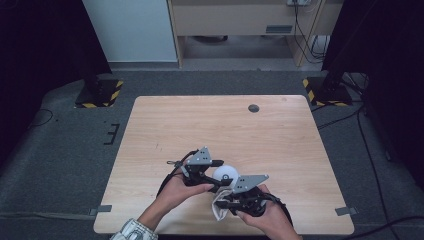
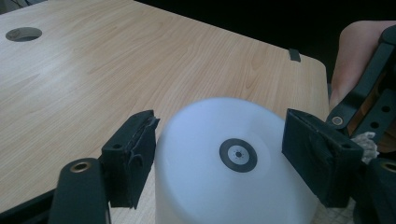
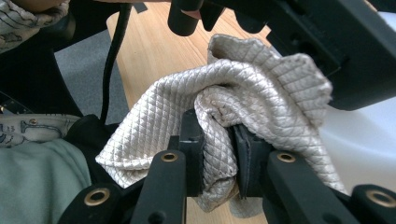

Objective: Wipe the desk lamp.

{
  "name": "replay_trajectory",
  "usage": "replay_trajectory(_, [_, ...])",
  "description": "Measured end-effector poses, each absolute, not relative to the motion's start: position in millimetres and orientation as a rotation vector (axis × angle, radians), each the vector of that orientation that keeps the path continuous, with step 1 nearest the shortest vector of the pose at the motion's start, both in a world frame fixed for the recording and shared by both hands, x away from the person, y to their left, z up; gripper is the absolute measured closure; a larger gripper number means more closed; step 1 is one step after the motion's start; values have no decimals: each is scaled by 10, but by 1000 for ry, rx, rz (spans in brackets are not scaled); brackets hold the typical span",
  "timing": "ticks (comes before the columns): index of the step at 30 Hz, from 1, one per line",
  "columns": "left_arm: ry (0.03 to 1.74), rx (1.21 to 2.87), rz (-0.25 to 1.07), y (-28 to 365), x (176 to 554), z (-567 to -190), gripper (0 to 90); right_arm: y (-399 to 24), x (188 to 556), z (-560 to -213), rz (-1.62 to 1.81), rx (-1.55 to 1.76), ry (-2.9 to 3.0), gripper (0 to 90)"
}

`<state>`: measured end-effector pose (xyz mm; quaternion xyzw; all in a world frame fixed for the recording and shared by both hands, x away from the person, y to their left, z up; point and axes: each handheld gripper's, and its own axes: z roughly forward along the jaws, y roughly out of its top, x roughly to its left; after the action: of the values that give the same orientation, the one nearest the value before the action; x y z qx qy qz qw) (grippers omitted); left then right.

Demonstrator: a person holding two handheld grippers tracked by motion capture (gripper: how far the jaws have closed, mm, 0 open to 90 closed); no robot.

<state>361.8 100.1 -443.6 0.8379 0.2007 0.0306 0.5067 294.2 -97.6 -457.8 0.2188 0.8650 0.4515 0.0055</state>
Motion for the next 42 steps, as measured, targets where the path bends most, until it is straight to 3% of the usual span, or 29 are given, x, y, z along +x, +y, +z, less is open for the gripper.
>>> replay_trajectory(17, [489,2019,71,997,3618,-4435,259,-889,2995,-4879,1310,706,2785,756])
replay_trajectory(42, [489,2018,68,973,3619,-4437,257,-895,2995,-4934,1275,713,2791,754])
